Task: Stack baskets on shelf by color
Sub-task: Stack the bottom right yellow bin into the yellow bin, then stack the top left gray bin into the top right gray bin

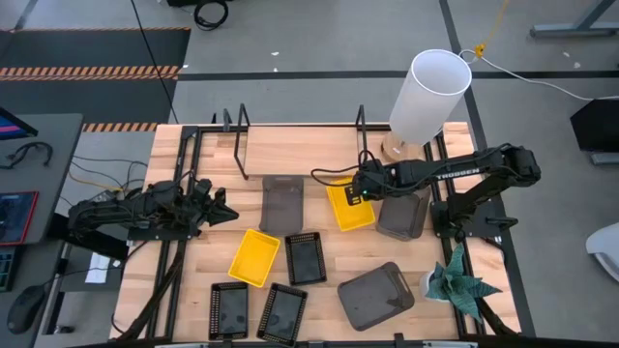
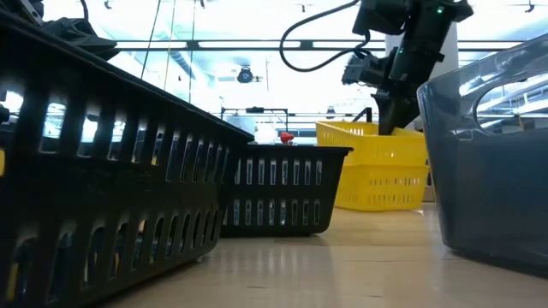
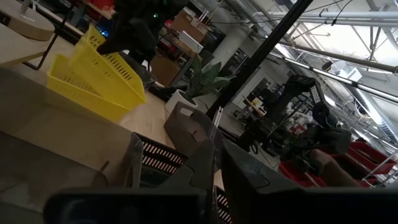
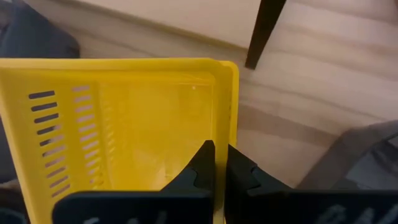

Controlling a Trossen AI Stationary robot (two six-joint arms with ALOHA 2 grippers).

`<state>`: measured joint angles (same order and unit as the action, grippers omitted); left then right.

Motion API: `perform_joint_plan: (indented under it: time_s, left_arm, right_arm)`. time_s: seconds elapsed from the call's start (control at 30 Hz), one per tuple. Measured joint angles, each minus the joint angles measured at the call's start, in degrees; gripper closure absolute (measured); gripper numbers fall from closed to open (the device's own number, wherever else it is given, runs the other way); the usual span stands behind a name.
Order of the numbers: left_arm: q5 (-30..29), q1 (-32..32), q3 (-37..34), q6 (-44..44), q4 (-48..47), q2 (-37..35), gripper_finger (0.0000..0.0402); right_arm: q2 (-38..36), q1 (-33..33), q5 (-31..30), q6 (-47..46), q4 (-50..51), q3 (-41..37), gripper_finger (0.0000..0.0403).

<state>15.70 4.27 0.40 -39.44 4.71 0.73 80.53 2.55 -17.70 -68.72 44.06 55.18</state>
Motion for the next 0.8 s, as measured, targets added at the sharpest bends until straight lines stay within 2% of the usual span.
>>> perform_joint_plan:
  time_s: [0.3,0.43,0.8]
  left_arm:
    - [0.0,-0.01,0.0,0.0,0.0,0.0,0.0368]
    - [0.0,0.01,0.0,0.0,0.0,0.0,0.0372]
    - [0.0,-0.01,0.01,0.0,0.0,0.0,0.0363]
  right_arm:
    - [0.0,2.71,6.78,2.78,-1.65,0.0,0.0388]
    - [0.0,3.48,7.3,3.49,-1.63,0.0,0.038]
    - [0.0,3.67,10.55,4.42,-1.59,0.0,0.0315]
